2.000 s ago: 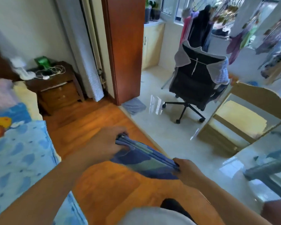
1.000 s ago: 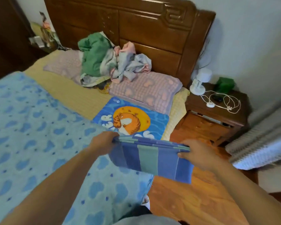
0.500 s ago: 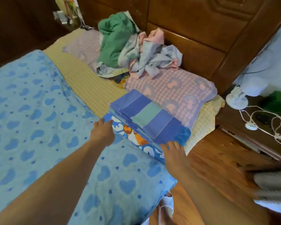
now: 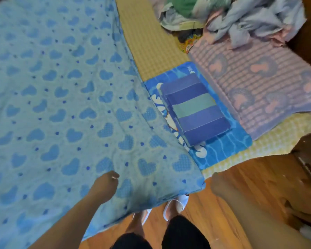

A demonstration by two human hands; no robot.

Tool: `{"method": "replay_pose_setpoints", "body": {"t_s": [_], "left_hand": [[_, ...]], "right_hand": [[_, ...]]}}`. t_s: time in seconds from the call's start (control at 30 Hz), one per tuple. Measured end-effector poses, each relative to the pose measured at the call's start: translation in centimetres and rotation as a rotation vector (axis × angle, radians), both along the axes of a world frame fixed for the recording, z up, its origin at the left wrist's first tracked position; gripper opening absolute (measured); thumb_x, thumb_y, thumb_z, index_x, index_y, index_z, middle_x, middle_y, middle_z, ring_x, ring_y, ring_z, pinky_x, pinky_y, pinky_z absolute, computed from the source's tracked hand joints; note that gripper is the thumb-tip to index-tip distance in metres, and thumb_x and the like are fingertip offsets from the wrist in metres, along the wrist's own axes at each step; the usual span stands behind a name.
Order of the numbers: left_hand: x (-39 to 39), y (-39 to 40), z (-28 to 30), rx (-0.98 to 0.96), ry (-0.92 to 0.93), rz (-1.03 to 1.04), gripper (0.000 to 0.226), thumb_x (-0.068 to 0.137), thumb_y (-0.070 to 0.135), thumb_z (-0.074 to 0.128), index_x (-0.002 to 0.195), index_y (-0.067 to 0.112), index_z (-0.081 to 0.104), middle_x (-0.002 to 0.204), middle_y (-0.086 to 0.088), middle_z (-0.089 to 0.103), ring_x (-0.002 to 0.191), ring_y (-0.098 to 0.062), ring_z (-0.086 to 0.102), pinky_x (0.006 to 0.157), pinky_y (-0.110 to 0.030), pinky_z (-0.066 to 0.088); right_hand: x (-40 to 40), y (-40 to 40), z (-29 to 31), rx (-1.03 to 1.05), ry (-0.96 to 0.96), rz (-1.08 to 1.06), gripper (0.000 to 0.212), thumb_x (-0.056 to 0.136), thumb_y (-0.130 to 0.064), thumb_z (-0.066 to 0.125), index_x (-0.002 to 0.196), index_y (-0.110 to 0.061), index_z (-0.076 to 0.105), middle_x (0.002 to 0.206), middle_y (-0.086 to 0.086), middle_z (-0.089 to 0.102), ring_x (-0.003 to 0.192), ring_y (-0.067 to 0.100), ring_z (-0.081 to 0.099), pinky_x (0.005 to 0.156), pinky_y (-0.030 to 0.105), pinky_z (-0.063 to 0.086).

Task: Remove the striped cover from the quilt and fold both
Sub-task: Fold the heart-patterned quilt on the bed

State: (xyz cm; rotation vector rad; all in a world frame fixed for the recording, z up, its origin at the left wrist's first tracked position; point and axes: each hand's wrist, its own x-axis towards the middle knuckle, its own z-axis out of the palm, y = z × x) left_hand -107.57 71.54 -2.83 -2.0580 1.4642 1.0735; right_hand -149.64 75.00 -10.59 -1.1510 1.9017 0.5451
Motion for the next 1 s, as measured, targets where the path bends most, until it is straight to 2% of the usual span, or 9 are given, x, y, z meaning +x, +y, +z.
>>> {"method": "replay_pose_setpoints", "body": {"t_s": [0.07,0.23,0.33,0.43,0.57,0.7,0.77,0.83,1.0], "left_hand": [[-0.1,3.6,-3.1,0.052,0.043,0.032,0.034,0.098,0.019,0.051,0.131,0.023,0.059,0.135,-0.005,0.061,0.128,-0.023,0.055,0.098,-0.025,0.040],[0.0,12.3,-8.4,0.107,0.076,0.069,0.068,0.096,0.019,0.053,0.157,0.023,0.023,0.154,-0.008,0.033,0.137,-0.023,0.043,0.111,-0.029,0.034],[0.2,15.8,-10.0,0.198,0.085,0.078,0.061,0.099,0.023,0.048,0.156,0.026,0.026,0.161,-0.005,0.025,0.146,-0.021,0.031,0.115,-0.029,0.027],[-0.1,18.2,-10.9,0.261,0.120,0.066,0.052,0.098,0.025,0.047,0.149,0.025,0.041,0.158,-0.003,0.034,0.144,-0.024,0.034,0.115,-0.032,0.028],[0.8,19.7,-11.7,0.267,0.256,0.120,0.052,0.096,0.024,0.046,0.148,0.019,0.045,0.151,-0.004,0.048,0.137,-0.017,0.045,0.112,-0.025,0.034],[4.0,19.3,-8.4,0.262,0.456,0.318,0.046,0.094,0.035,0.049,0.138,0.024,0.057,0.138,-0.003,0.061,0.119,-0.019,0.060,0.101,-0.026,0.046],[7.4,19.3,-5.5,0.235,0.606,0.539,0.039,0.095,0.027,0.054,0.132,0.018,0.061,0.115,-0.007,0.069,0.089,-0.019,0.066,0.075,-0.026,0.053],[12.5,20.2,-2.2,0.142,0.733,0.705,0.031,0.096,0.017,0.056,0.126,0.014,0.062,0.090,-0.005,0.066,0.067,-0.014,0.058,0.056,-0.023,0.041],[28.1,25.8,6.8,-0.104,0.847,0.950,0.018,0.098,0.011,0.055,0.113,0.013,0.065,0.091,-0.005,0.069,0.067,-0.014,0.064,0.054,-0.023,0.049]], "right_hand": [[1.6,-1.9,-2.3,-0.125,-0.040,-0.094,0.034,0.093,-0.020,0.052,0.124,-0.007,0.055,0.127,0.019,0.059,0.117,0.035,0.057,0.093,0.036,0.047],[6.6,-2.9,-8.0,-0.320,0.031,-0.220,0.068,0.086,-0.051,0.064,0.136,-0.011,0.043,0.134,0.022,0.043,0.125,0.043,0.040,0.107,0.047,0.033],[7.0,-1.6,-9.2,-0.335,0.131,-0.148,0.066,0.085,-0.062,0.059,0.121,-0.008,0.056,0.124,0.023,0.053,0.118,0.042,0.045,0.101,0.047,0.035],[7.1,-0.8,-7.9,-0.309,0.019,-0.112,0.049,0.091,-0.050,0.060,0.107,-0.004,0.065,0.109,0.021,0.065,0.105,0.040,0.059,0.089,0.042,0.045],[11.5,0.9,-2.6,-0.451,-0.109,-0.080,0.020,0.085,-0.025,0.069,0.089,-0.007,0.063,0.091,0.011,0.060,0.089,0.036,0.062,0.071,0.036,0.045],[19.8,3.1,4.2,-0.570,-0.217,0.043,0.013,0.078,-0.020,0.071,0.079,-0.021,0.058,0.094,-0.008,0.046,0.087,0.019,0.054,0.071,0.029,0.035],[24.7,3.6,7.7,-0.610,-0.275,0.122,0.020,0.077,-0.018,0.071,0.097,-0.021,0.071,0.118,-0.010,0.047,0.097,0.013,0.053,0.082,0.029,0.040],[30.4,3.5,11.1,-0.659,-0.312,0.236,0.033,0.077,-0.018,0.070,0.110,-0.020,0.073,0.139,-0.008,0.043,0.115,0.016,0.051,0.095,0.032,0.043],[47.6,5.4,16.7,-0.762,-0.483,0.446,0.042,0.074,-0.012,0.069,0.116,-0.018,0.071,0.144,-0.003,0.048,0.124,0.020,0.051,0.090,0.027,0.044]]}}
